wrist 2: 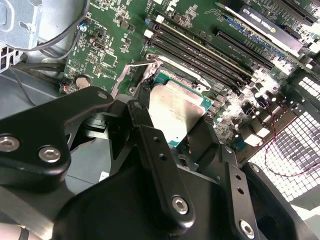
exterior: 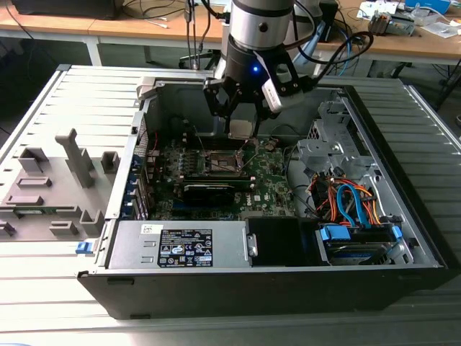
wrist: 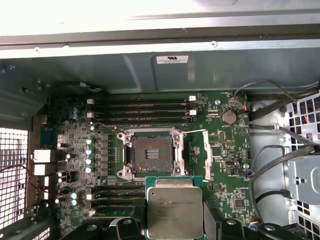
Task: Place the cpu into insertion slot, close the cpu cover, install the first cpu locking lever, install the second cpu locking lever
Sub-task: 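Place the cpu into insertion slot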
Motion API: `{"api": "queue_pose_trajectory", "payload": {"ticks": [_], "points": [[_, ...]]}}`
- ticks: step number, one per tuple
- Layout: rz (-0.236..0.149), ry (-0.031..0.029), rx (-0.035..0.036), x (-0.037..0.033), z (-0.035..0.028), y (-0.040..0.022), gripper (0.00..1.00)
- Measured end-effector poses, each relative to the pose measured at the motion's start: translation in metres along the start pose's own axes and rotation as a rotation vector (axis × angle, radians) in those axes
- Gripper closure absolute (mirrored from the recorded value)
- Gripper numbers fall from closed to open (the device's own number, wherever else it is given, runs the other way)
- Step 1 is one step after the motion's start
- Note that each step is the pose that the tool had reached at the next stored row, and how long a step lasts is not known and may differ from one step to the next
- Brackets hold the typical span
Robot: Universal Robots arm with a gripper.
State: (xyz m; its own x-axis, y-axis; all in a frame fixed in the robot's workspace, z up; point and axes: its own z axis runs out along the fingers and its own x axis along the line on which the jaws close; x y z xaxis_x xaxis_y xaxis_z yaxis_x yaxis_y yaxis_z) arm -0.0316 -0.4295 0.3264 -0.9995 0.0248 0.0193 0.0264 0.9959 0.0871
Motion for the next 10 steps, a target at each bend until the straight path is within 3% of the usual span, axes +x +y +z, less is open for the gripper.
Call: {"api": "queue_pose_trajectory", "payload": {"ticks": [10], "points": [[0.0,-0.0001,-0.0001,-0.0002,0.0009,-0.0049,0.45]]}}
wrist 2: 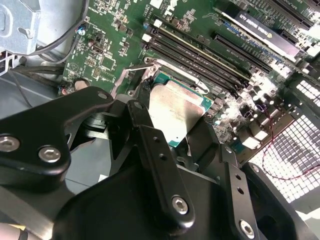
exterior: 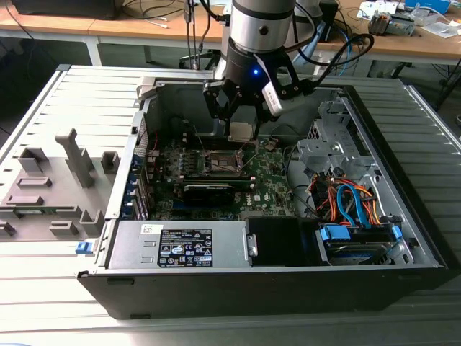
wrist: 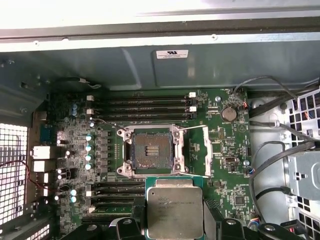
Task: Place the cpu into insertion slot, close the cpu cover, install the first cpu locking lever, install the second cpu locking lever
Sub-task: 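Place the cpu into insertion slot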
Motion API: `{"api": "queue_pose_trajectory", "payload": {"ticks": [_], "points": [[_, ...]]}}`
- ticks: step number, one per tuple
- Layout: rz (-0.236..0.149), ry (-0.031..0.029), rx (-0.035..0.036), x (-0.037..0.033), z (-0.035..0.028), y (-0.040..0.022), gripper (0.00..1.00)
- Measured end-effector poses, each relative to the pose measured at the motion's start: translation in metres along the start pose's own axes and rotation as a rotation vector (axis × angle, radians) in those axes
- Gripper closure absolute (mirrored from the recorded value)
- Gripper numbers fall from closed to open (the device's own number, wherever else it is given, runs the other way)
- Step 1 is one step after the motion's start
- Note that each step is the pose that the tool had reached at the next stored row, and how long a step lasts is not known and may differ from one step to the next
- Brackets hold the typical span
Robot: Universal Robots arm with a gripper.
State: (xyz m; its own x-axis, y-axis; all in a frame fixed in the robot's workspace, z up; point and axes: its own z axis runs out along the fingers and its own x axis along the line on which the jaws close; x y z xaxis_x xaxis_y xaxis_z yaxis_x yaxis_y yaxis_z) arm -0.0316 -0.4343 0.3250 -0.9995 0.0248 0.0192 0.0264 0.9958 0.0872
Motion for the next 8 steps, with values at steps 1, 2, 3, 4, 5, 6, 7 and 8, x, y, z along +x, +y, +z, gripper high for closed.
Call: {"api": "queue_pose_trajectory", "payload": {"ticks": [1,2,3,4,5,6,7,8], "points": [[0.0,0.0,0.0,0.0,0.0003,-0.0006,0.45],[0.0,0.0001,0.0003,0.0,0.0009,-0.0011,0.45],[0.0,0.0,0.0001,-0.0001,0.0015,-0.0017,0.45],[0.0,0.0,0.0,-0.0001,0.0018,-0.0019,0.45],[0.0,0.0,-0.0001,-0.0001,0.0021,-0.0023,0.45],[0.0,0.0,0.0001,0.0,0.0025,-0.003,0.45],[0.0,0.0,0.0001,0.0,0.0027,-0.0034,0.45],[0.0,0.0,0.0001,0.0,0.0028,-0.0035,0.45]]}}
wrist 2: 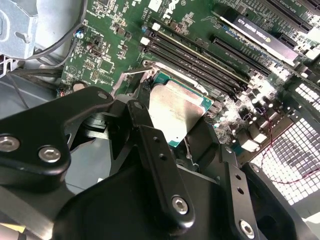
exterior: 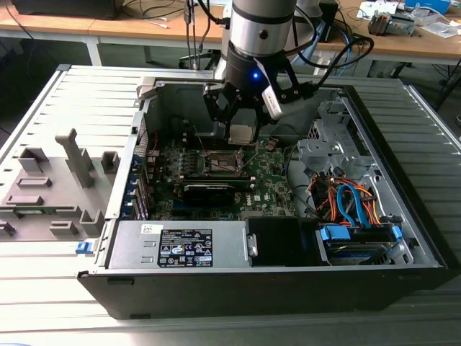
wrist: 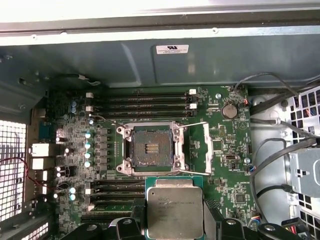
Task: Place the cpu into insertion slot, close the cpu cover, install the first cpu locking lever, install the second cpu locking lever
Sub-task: 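Place the cpu into insertion slot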
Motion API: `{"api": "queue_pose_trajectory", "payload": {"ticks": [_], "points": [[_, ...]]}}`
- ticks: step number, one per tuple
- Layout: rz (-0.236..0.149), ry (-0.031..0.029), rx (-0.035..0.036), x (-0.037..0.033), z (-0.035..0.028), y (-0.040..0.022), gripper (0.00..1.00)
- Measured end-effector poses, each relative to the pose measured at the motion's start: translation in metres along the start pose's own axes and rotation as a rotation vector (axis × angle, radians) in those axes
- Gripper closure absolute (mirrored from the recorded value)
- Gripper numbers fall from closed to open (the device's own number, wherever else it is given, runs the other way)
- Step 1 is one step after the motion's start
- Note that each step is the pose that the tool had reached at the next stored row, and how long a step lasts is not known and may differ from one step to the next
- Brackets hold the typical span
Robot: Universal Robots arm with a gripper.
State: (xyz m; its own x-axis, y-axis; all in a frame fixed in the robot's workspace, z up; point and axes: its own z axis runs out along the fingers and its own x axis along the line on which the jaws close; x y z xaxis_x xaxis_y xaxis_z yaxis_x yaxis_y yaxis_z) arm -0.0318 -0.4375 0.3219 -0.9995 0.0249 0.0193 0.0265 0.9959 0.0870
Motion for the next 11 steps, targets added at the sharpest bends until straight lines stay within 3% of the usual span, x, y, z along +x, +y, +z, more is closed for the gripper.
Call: {"api": "queue_pose_trajectory", "payload": {"ticks": [11], "points": [[0.003,-0.0003,-0.0001,-0.0001,0.0004,-0.0001,0.45]]}}
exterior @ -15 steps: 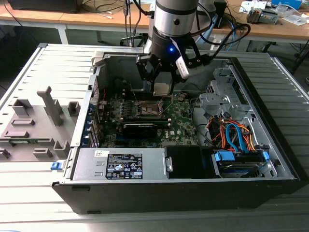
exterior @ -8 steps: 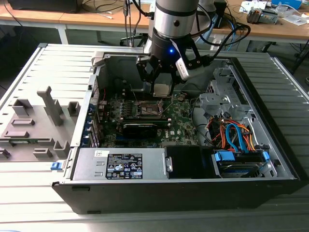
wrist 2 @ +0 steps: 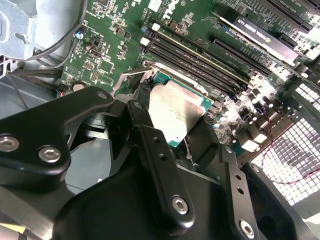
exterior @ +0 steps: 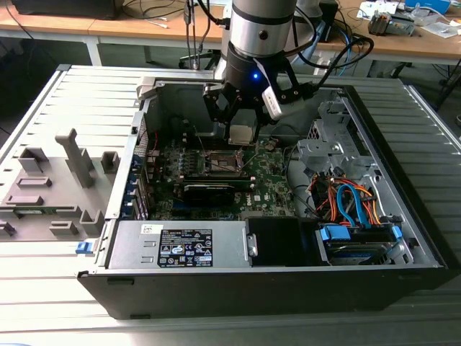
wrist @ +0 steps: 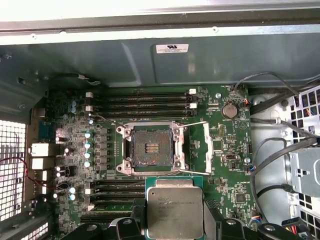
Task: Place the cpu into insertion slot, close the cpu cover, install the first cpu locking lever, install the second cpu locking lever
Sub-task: 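Place the cpu into insertion slot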
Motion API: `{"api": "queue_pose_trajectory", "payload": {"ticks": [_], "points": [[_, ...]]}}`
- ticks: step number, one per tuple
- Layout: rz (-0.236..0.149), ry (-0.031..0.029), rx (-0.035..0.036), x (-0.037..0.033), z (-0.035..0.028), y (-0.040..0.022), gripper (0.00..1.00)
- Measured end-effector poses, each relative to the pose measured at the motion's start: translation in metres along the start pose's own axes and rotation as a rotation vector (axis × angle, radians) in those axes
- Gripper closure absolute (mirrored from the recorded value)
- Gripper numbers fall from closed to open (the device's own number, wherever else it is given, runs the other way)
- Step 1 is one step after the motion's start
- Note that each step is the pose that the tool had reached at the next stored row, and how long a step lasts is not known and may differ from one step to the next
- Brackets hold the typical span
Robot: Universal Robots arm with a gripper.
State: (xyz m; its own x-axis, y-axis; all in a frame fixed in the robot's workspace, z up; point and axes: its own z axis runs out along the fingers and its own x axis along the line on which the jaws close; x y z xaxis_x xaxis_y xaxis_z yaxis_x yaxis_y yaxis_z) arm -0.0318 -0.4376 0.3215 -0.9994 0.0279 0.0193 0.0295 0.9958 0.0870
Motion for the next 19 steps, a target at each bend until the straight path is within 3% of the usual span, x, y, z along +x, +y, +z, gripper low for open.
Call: {"api": "queue_pose_trajectory", "payload": {"ticks": [19], "points": [[0.031,-0.0027,-0.0005,-0.0001,0.0001,0.0,0.45]]}}
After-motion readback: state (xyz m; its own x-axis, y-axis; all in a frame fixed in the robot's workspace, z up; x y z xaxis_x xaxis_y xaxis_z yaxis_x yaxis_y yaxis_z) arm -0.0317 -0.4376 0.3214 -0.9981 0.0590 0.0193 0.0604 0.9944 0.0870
